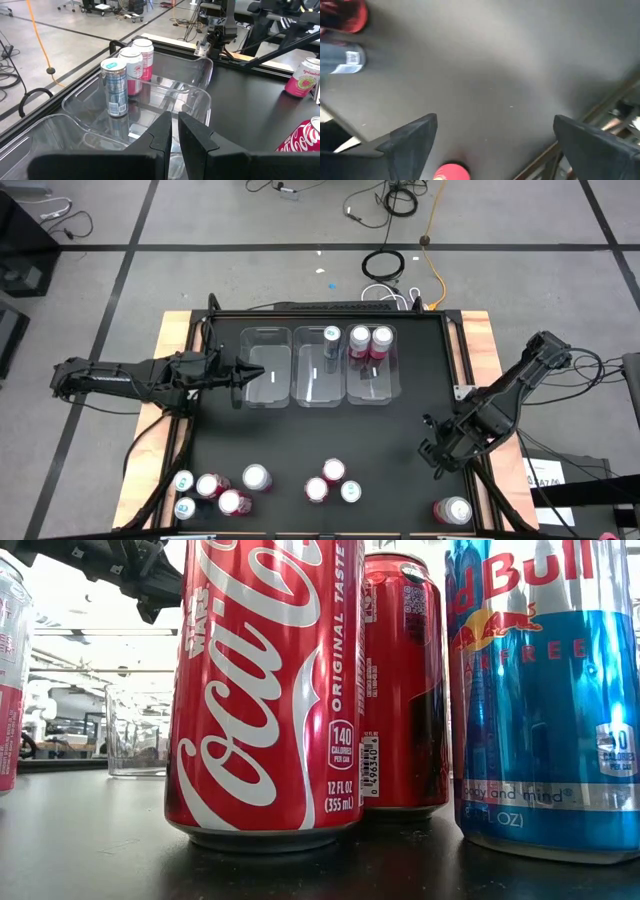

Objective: Sort soda cans
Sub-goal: Put the pink-white soda can into the right transparent bin

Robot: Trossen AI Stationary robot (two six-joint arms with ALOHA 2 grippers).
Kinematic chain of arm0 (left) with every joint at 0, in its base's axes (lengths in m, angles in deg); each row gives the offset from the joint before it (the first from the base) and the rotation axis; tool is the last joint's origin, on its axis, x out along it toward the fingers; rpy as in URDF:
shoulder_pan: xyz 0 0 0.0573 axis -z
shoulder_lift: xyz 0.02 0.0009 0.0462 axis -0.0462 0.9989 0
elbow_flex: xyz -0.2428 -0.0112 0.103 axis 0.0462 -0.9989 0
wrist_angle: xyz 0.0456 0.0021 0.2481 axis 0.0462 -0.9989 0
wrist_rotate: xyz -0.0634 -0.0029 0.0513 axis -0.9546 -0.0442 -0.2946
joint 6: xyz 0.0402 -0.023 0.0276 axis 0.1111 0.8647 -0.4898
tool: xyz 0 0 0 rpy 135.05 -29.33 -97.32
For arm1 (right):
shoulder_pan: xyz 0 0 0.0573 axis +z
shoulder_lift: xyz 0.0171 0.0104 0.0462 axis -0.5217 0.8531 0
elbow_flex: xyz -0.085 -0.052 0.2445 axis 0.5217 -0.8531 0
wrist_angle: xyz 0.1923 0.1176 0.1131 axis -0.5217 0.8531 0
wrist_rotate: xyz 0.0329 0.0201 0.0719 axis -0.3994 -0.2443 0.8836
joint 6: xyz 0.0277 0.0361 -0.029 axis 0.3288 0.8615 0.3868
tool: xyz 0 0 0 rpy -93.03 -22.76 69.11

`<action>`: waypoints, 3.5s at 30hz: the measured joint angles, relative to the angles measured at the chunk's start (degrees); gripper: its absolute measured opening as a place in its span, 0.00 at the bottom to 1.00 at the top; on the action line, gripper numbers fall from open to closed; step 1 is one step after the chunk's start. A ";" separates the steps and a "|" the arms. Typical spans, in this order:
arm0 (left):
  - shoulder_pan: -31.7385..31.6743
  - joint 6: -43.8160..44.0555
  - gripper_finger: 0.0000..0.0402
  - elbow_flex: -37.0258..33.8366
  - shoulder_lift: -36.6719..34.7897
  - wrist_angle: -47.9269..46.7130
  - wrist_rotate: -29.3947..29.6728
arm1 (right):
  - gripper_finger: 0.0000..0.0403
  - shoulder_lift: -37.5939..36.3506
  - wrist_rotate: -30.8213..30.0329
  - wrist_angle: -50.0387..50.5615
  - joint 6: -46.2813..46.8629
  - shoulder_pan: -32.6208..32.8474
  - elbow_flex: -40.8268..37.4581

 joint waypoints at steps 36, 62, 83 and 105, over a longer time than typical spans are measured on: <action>0.00 0.31 0.10 0.00 0.00 0.04 0.24 | 0.96 8.24 14.95 -13.84 6.88 8.72 0.00; 0.00 0.37 0.10 0.00 0.02 0.02 0.22 | 0.96 17.02 13.62 -23.42 24.42 21.85 0.00; 0.00 0.44 0.10 0.00 0.02 0.02 0.24 | 0.86 20.06 12.03 -23.26 29.14 24.37 0.09; 0.02 0.33 0.10 0.00 0.02 -0.04 0.35 | 0.72 13.47 11.23 -17.26 15.45 14.42 -0.07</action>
